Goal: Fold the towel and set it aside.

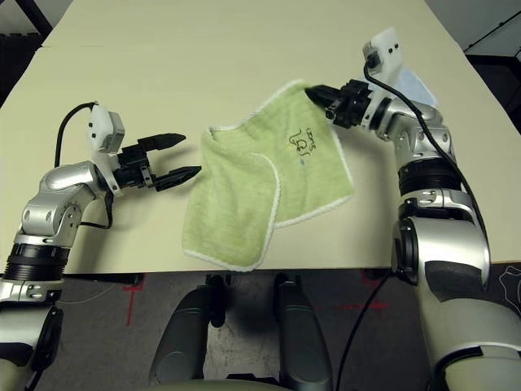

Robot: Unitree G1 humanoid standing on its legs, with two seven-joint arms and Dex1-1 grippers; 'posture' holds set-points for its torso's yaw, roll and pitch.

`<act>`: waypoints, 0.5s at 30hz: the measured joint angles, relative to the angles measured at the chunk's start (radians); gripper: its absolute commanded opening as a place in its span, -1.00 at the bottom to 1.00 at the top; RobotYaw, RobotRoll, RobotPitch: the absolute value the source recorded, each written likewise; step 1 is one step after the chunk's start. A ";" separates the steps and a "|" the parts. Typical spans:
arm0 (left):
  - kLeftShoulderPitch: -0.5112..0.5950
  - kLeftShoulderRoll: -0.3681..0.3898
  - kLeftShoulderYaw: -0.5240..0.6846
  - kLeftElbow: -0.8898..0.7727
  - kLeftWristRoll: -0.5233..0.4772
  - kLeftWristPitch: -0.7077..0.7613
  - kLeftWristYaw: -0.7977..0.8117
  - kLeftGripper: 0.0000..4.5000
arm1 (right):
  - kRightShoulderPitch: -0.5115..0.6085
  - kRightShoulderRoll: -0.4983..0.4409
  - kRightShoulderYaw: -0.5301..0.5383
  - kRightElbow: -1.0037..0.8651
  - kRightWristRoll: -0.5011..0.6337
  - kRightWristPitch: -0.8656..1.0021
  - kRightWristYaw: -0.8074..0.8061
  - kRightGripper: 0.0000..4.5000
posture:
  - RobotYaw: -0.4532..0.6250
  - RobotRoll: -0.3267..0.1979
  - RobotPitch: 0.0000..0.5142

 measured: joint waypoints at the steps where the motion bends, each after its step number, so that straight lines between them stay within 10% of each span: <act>1: 0.000 -0.004 0.002 0.005 0.007 -0.002 0.018 1.00 | -0.016 0.009 0.000 0.000 0.001 -0.027 -0.006 -0.99 | -0.21 0.25 -0.15; 15: -0.002 -0.069 -0.006 0.011 0.029 -0.021 0.083 1.00 | -0.270 0.157 0.001 0.040 0.019 -0.265 -0.106 -0.99 | -0.19 0.25 -0.20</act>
